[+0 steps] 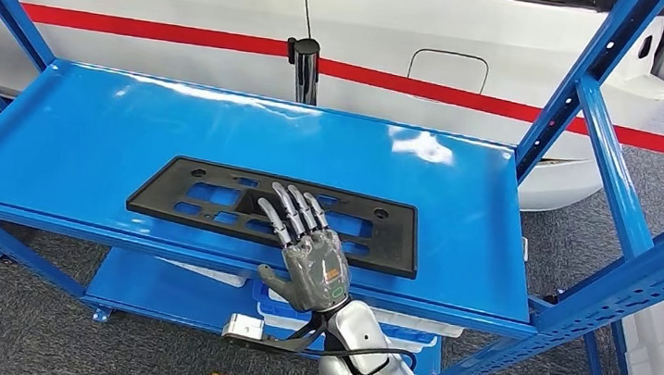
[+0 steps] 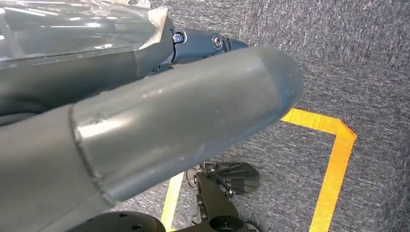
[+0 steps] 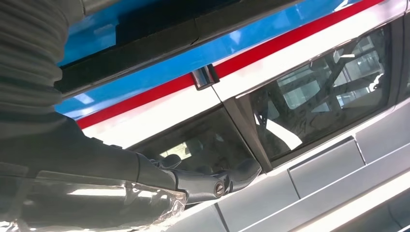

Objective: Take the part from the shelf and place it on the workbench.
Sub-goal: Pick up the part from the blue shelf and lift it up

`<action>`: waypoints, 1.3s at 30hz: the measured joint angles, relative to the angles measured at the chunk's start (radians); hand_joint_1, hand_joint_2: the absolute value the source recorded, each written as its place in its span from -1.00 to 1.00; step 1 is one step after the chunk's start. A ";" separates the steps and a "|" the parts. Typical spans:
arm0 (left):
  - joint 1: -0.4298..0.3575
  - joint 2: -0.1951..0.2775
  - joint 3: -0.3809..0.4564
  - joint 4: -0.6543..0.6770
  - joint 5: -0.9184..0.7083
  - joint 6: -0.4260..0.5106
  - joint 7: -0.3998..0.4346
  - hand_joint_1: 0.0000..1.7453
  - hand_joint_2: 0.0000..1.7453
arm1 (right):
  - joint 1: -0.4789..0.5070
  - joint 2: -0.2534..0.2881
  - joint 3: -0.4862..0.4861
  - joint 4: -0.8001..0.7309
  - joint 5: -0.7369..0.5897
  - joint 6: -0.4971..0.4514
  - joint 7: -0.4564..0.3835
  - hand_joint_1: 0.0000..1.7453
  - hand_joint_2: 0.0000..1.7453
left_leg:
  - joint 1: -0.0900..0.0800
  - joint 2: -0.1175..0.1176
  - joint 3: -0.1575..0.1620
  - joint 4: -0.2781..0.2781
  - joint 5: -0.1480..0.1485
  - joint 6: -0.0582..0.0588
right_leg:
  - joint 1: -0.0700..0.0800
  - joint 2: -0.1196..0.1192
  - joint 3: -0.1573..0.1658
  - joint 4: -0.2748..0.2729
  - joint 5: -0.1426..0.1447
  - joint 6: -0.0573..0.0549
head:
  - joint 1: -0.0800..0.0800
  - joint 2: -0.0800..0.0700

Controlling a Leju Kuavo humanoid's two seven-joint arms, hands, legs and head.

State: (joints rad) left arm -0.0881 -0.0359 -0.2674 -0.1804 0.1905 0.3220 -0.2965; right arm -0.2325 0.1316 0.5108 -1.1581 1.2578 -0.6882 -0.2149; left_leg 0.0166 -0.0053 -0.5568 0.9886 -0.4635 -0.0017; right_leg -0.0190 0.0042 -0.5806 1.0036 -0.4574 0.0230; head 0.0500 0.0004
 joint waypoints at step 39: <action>-0.032 -0.007 0.011 0.000 0.010 0.032 0.026 -1.00 -1.00 | -0.354 0.127 0.122 0.480 0.260 0.171 0.436 -1.00 1.00 | 0.000 0.001 0.002 0.000 0.000 0.000 | 0.000 0.000 0.002 0.000 0.000 0.000 | 0.000 0.000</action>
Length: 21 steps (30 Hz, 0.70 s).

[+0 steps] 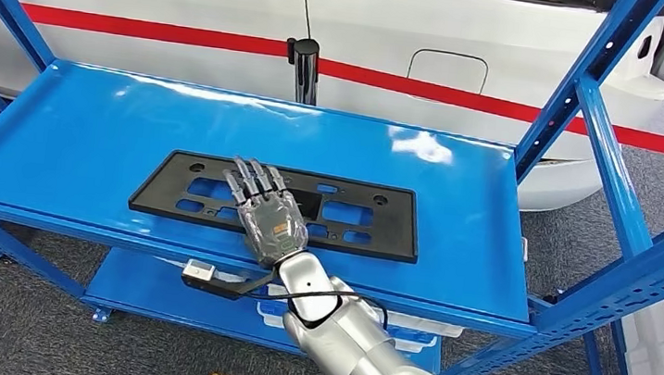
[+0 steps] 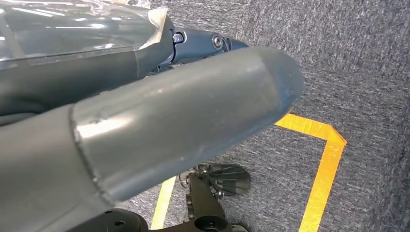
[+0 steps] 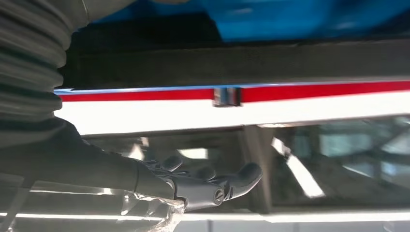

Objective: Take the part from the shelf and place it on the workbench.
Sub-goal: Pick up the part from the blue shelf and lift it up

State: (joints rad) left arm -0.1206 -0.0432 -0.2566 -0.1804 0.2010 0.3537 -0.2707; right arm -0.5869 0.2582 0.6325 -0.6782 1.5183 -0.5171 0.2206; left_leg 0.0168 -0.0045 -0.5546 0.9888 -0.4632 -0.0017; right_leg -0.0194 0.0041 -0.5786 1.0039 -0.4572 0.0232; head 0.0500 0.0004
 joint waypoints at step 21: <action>0.003 0.005 0.016 0.000 0.010 0.011 0.014 -1.00 -1.00 | -0.049 -0.008 0.082 0.024 0.053 0.182 0.233 0.80 1.00 | -0.001 0.000 0.007 0.000 0.000 0.000 | 0.000 0.000 0.007 0.000 0.000 0.000 | 0.000 0.000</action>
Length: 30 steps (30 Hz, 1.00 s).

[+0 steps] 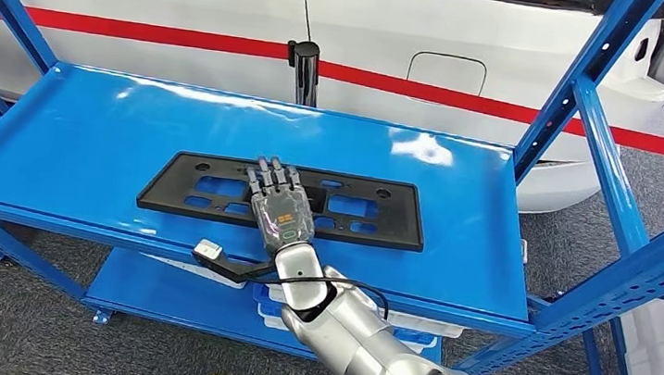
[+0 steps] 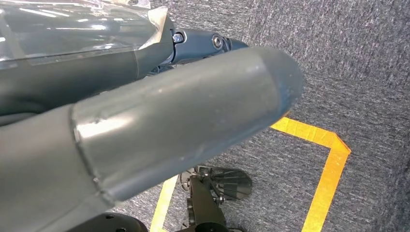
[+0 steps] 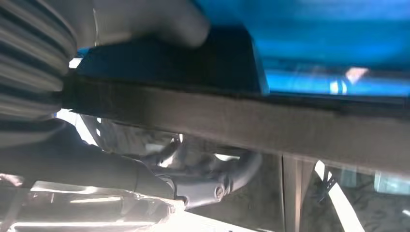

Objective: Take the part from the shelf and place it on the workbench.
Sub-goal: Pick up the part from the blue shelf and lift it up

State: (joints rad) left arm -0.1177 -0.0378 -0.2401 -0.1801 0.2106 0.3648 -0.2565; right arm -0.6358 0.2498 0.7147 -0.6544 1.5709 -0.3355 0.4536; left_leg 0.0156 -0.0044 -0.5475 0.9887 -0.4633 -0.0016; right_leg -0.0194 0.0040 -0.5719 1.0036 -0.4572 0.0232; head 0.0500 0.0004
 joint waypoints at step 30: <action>-0.005 0.002 0.008 0.000 -0.021 0.108 -0.097 -1.00 -1.00 | 0.126 -0.038 -0.064 -0.386 -0.125 -0.352 -0.410 1.00 1.00 | 0.000 0.000 -0.006 0.000 0.000 0.000 | 0.000 0.000 -0.005 0.000 0.000 0.000 | 0.000 0.000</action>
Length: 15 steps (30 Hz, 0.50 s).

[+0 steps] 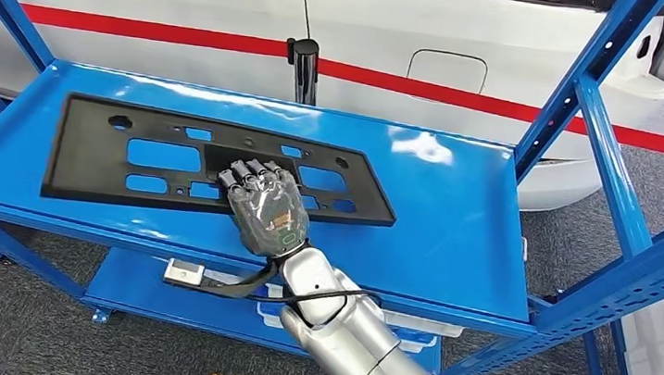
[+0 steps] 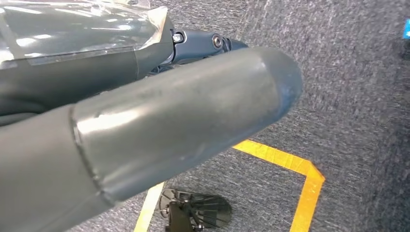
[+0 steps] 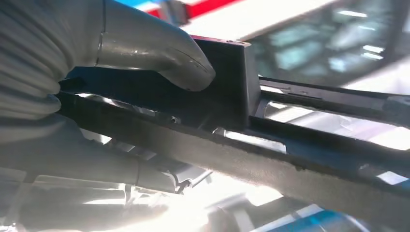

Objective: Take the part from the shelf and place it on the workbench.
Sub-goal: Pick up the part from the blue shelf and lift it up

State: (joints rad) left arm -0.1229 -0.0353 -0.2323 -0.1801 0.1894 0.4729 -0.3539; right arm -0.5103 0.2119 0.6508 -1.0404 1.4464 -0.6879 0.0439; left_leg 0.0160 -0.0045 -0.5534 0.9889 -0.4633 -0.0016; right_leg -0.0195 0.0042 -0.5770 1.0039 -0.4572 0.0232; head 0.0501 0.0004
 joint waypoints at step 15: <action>0.005 -0.001 0.000 0.000 -0.001 -0.009 -0.033 -1.00 1.00 | 0.145 0.120 -0.353 -0.306 -0.715 -0.002 -0.702 1.00 1.00 | 0.000 0.000 0.000 0.000 0.000 0.000 | 0.000 0.000 0.000 0.000 0.000 0.000 | 0.000 0.000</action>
State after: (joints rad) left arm -0.1174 -0.0366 -0.2323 -0.1801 0.1888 0.4639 -0.3873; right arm -0.3657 0.3318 0.2973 -1.3460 0.7316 -0.6901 -0.6586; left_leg 0.0157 -0.0044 -0.5535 0.9888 -0.4633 -0.0016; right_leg -0.0196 0.0041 -0.5774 1.0038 -0.4572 0.0232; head 0.0500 0.0004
